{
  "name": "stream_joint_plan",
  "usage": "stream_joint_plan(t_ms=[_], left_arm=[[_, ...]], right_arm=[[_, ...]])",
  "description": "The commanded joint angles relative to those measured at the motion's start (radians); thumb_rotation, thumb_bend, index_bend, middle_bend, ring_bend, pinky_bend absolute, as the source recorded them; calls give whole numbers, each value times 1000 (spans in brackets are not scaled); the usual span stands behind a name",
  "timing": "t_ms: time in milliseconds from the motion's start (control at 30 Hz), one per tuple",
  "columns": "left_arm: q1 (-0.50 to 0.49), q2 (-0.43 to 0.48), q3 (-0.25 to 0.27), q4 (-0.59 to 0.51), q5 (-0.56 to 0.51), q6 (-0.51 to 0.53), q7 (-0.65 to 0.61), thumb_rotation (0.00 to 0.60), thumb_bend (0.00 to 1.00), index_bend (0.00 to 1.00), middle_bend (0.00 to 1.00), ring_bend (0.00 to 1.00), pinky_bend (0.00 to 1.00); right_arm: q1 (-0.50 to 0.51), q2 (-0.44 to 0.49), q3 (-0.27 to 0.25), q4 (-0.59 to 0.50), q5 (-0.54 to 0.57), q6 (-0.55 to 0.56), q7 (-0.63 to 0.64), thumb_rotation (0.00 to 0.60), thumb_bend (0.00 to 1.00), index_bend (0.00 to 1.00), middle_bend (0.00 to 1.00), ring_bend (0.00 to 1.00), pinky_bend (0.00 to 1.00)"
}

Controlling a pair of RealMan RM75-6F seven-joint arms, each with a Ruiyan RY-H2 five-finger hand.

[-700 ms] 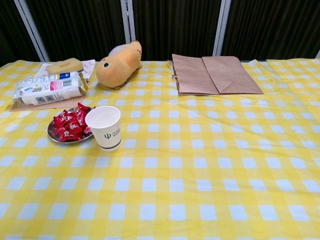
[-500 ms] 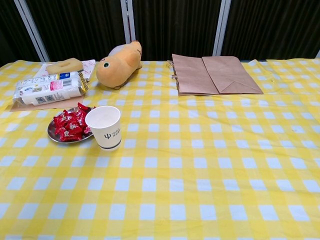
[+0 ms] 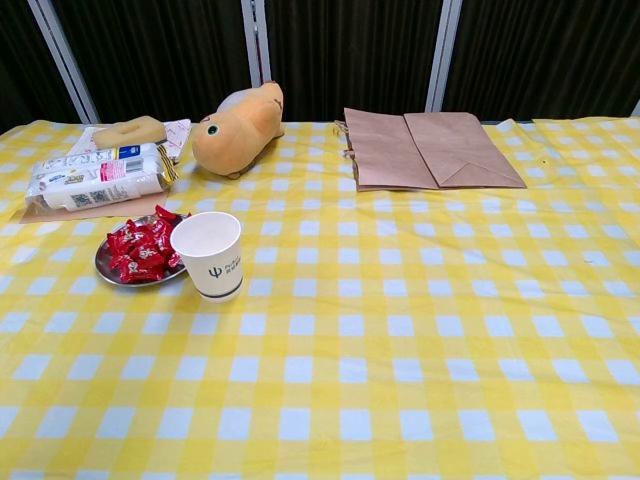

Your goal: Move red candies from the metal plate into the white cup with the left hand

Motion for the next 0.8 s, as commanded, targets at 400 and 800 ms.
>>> stream_joint_plan(t_ms=[400,800], left_arm=[[-45,-15,-42,-37,-11,-18,113,600,352,126,135,475,0],[-92,-58,-69,-27,-30,-47,191,600,352,155,203,822,751]], right_arm=[[-6,4,-5,1,-5,5,1,600,424,0,0,0,0],[-5,7,-7,2,-7,1,10,600,424,0,0,0,0]])
